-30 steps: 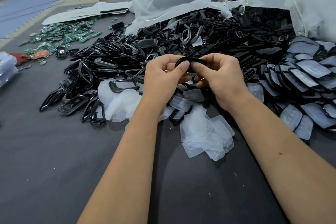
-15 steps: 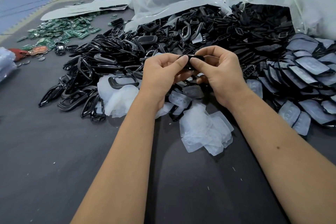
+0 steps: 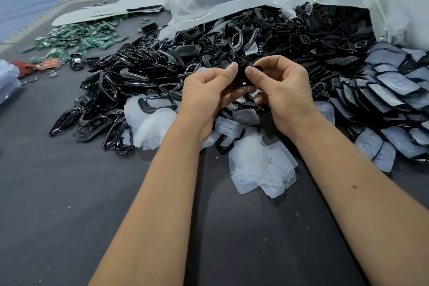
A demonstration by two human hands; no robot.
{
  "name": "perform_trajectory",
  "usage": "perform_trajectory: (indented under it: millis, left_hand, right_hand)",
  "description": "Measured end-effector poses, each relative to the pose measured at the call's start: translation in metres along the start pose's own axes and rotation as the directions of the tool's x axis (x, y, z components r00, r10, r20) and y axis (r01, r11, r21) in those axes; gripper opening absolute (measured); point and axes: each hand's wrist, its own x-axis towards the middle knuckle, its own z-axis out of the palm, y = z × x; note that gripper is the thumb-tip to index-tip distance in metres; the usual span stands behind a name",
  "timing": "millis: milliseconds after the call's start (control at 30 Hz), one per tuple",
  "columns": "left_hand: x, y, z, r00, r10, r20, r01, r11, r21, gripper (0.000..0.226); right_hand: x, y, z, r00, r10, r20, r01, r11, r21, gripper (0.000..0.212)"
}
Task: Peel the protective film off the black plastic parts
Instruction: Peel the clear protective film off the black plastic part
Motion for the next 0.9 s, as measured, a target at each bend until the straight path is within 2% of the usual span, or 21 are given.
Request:
perform_trajectory:
  millis: [133,233,333,500,733,900]
  left_hand:
    - [0.001,-0.005,0.001,0.994,0.083,-0.070,-0.078,0.994,0.072,0.018]
    - [0.001,-0.006,0.001,0.991,0.100,-0.084,-0.092,0.991,0.094,0.014]
    - [0.000,-0.006,0.001,0.989,0.126,-0.084,-0.111,0.980,0.163,0.005]
    - [0.002,-0.007,0.002,0.972,0.211,-0.107,-0.178,0.951,0.254,0.013]
    - [0.001,-0.005,0.001,0.967,0.221,-0.125,-0.178,0.942,0.285,0.021]
    - [-0.002,-0.003,-0.001,0.969,0.211,-0.132,-0.170,0.949,0.265,0.022]
  right_hand:
    - [0.000,0.005,0.002,1.000,-0.026,-0.015,0.025,0.995,-0.094,0.017]
    - [0.001,0.006,0.001,0.998,-0.053,-0.017,0.050,0.988,-0.143,0.017]
    - [0.002,0.007,0.000,0.992,-0.125,-0.026,0.114,0.958,-0.263,0.019]
    - [0.003,0.005,0.000,0.972,-0.235,0.026,0.222,0.870,-0.440,0.021]
    - [0.000,0.002,0.001,0.966,-0.250,0.068,0.254,0.863,-0.437,0.024]
    - [-0.002,-0.005,0.005,0.916,-0.371,0.155,0.391,0.730,-0.561,0.031]
